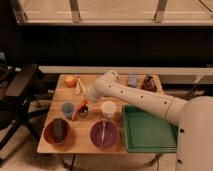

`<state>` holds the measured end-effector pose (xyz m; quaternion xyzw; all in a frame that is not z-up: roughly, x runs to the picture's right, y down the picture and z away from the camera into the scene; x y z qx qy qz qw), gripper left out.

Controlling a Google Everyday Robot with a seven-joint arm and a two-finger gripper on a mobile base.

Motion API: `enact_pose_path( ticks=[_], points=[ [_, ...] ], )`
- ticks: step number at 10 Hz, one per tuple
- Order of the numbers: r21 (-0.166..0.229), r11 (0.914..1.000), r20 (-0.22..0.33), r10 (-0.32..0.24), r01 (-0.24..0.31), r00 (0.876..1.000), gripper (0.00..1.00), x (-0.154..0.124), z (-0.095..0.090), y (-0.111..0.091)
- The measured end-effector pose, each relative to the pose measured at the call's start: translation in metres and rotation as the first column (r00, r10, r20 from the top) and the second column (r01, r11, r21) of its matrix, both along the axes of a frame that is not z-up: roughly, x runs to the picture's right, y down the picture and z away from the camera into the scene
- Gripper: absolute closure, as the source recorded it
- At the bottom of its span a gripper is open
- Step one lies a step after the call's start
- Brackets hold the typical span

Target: Place pepper in metal cup

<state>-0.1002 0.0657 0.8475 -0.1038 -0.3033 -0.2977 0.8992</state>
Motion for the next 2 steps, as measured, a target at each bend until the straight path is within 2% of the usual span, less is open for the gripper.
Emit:
enact_pose_path(
  ticks=[2],
  points=[
    [-0.003,1.0,-0.018,0.005,-0.005,1.0,0.3,0.0032,0.0015,0.0]
  ],
)
